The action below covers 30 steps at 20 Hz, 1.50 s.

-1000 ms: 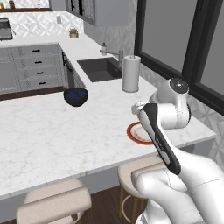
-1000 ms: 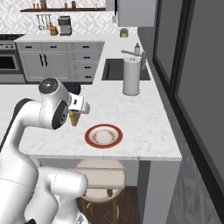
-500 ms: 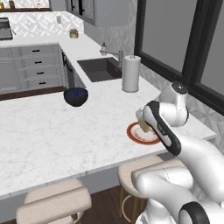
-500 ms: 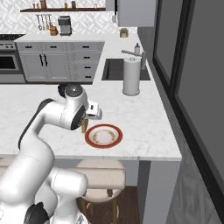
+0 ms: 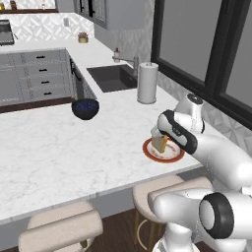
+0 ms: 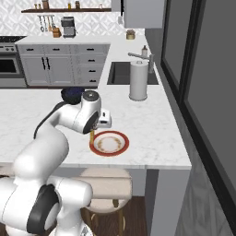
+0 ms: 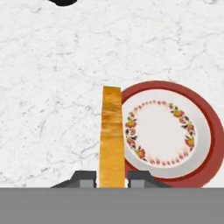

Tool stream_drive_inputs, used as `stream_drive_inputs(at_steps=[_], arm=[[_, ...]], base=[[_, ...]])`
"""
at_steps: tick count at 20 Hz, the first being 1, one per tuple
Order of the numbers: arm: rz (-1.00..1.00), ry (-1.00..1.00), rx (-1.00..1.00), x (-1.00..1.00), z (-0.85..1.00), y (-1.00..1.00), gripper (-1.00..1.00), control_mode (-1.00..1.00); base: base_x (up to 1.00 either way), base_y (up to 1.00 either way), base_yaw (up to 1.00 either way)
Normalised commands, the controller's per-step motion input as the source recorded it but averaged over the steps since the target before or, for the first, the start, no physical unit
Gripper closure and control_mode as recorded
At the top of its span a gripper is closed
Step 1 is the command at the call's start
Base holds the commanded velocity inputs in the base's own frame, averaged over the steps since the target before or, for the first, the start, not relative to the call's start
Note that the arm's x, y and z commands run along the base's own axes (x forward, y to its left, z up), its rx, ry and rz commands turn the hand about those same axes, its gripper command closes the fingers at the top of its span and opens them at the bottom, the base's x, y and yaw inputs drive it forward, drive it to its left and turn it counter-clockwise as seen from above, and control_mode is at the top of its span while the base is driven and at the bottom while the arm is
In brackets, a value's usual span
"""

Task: Start the toaster. Once the lever pops up, take the bread to the plate on the dining counter.

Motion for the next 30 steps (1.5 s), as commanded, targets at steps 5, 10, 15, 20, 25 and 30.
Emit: stream_drive_inputs(at_steps=[5, 10, 15, 20, 25, 30], arm=[[0.13, 0.00, 0.01, 0.20, -0.21, -0.15, 1.00, -1.00], [0.11, 0.00, 0.00, 0.04, -0.21, -0.04, 1.00, -1.00], [0.08, 0.00, 0.02, 0.02, -0.27, 0.00, 1.00, -1.00], [0.00, 0.08, 0.10, 0.18, -0.12, 0.00, 1.00, -1.00], [0.01, 0.02, 0.06, 0.25, -0.07, -0.09, 1.00, -1.00], [0.07, -0.01, 0.00, 0.17, -0.05, -0.19, 1.00, -1.00]], base=[[0.00, 0.00, 0.00], [0.00, 0.00, 0.00], [0.00, 0.00, 0.00], [0.00, 0.00, 0.00], [0.00, 0.00, 0.00], [0.00, 0.00, 0.00]])
